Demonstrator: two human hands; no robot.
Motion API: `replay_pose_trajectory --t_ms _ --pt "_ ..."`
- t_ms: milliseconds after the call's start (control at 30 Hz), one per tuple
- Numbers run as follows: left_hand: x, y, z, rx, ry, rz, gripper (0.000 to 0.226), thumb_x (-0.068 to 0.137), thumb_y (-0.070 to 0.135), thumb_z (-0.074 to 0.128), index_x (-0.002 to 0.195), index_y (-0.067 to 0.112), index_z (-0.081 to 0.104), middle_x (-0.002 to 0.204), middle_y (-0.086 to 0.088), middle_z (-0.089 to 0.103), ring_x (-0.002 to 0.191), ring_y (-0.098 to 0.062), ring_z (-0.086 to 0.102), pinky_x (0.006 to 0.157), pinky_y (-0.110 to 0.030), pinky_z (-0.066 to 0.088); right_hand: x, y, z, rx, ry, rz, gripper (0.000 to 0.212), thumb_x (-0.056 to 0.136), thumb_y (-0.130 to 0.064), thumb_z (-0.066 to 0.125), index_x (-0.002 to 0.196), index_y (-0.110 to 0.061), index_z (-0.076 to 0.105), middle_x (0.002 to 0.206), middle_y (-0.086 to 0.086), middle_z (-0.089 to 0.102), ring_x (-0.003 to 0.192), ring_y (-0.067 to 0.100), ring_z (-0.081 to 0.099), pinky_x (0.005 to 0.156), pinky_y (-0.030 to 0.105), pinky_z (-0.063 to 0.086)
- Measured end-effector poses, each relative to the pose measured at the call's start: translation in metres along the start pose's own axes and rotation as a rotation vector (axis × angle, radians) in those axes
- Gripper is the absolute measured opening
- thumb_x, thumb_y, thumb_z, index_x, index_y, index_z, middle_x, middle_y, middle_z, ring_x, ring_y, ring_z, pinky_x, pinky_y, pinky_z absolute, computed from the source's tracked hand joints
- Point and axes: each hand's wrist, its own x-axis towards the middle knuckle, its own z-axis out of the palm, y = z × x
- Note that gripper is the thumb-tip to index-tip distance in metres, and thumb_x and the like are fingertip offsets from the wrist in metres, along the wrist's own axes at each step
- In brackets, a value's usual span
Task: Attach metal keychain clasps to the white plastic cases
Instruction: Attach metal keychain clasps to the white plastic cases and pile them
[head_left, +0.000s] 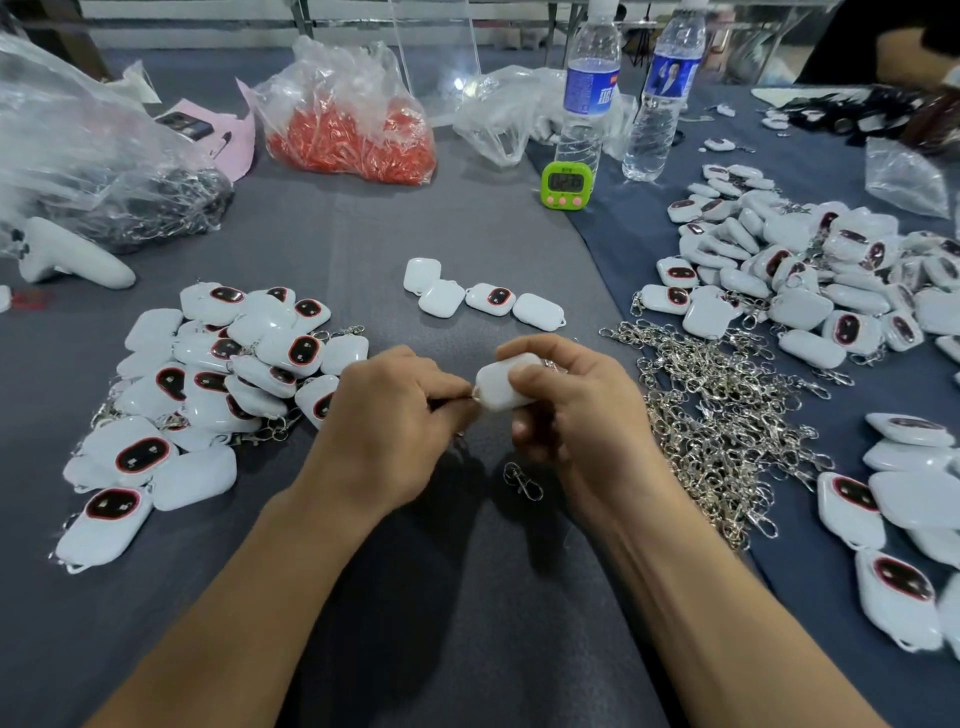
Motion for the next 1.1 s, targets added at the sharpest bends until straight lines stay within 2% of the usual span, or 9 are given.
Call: replay_pose_trajectory --t_ms 133,300,500,600,700,833,933,1033,1100 --pt "-0.002 0.001 0.004 0.259 0.121 0.174 0.018 0.084 0.024 0.069 0.070 0.014 0.075 0.058 0.000 0.058 0.065 -0.023 0.049 0.065 -0.037 0.043 -0.002 0.001 0.004 0.004 0.013 -0.013 0.022 0.093 0.005 0.053 0.096 -0.011 0.068 0.063 0.007 0.063 0.040 0.014 0.049 0.037 0.019 0.035" --pt "-0.005 0.003 0.011 -0.427 -0.067 -0.309 0.011 0.087 0.031 0.077 0.088 0.042 0.078 0.074 0.012 0.074 0.070 -0.003 0.065 0.067 -0.020 0.050 0.003 -0.003 -0.004 0.155 0.029 0.066 0.023 0.094 0.003 0.050 0.095 -0.007 0.070 0.069 0.008 0.068 0.040 0.012 0.045 0.039 0.019 0.031" --pt "-0.003 0.004 0.013 -0.618 -0.012 -0.355 0.010 0.084 0.024 0.078 0.078 0.031 0.081 0.066 0.006 0.070 0.064 -0.005 0.057 0.065 -0.022 0.045 0.004 -0.004 -0.005 0.201 0.002 0.101 0.022 0.094 0.002 0.051 0.094 -0.006 0.072 0.071 0.010 0.068 0.041 0.013 0.047 0.039 0.019 0.032" --pt "-0.005 0.004 0.013 -0.287 0.054 -0.168 0.015 0.080 0.027 0.073 0.068 0.020 0.078 0.058 0.006 0.060 0.066 -0.014 0.052 0.063 -0.028 0.041 0.004 -0.002 -0.004 0.078 0.025 0.010 0.020 0.092 0.003 0.054 0.096 -0.005 0.072 0.065 0.008 0.066 0.040 0.014 0.045 0.038 0.019 0.032" --pt "-0.006 0.003 0.012 0.145 0.030 0.090 0.023 0.081 0.014 0.073 0.059 0.010 0.068 0.059 0.001 0.056 0.067 -0.019 0.044 0.065 -0.032 0.035 -0.001 0.006 0.002 -0.300 0.087 -0.235 0.020 0.088 -0.001 0.061 0.089 -0.016 0.074 0.057 -0.001 0.062 0.043 0.014 0.048 0.041 0.024 0.038" --pt "-0.004 -0.003 0.013 0.230 0.031 0.130 0.020 0.083 0.013 0.070 0.063 0.011 0.069 0.062 -0.002 0.057 0.068 -0.022 0.044 0.066 -0.035 0.038 -0.002 0.009 0.009 -0.396 0.103 -0.291 0.021 0.089 -0.004 0.061 0.090 -0.021 0.074 0.059 0.000 0.063 0.046 0.013 0.052 0.043 0.025 0.041" --pt "-0.005 -0.001 0.013 -0.026 0.065 -0.111 0.005 0.083 0.025 0.080 0.078 0.027 0.080 0.065 0.008 0.065 0.071 -0.015 0.055 0.066 -0.030 0.044 0.003 0.002 0.003 -0.172 0.112 -0.125 0.023 0.091 0.004 0.054 0.096 -0.009 0.072 0.066 0.008 0.064 0.042 0.015 0.047 0.039 0.021 0.034" --pt "-0.003 0.003 0.012 -0.444 0.062 -0.350 0.017 0.080 0.023 0.084 0.074 0.039 0.079 0.070 0.017 0.073 0.069 0.001 0.067 0.063 -0.012 0.049 0.004 -0.001 -0.001 -0.012 0.093 0.006 0.022 0.095 0.003 0.049 0.100 -0.005 0.069 0.071 0.014 0.066 0.042 0.015 0.045 0.039 0.021 0.032" --pt "-0.001 0.007 0.013 -0.614 0.055 -0.412 0.023 0.081 0.019 0.082 0.074 0.040 0.080 0.073 0.011 0.076 0.071 -0.002 0.069 0.068 -0.020 0.056 0.004 -0.001 -0.001 0.072 0.077 0.059 0.023 0.097 0.002 0.047 0.099 -0.006 0.068 0.068 0.012 0.066 0.042 0.015 0.045 0.039 0.021 0.032"
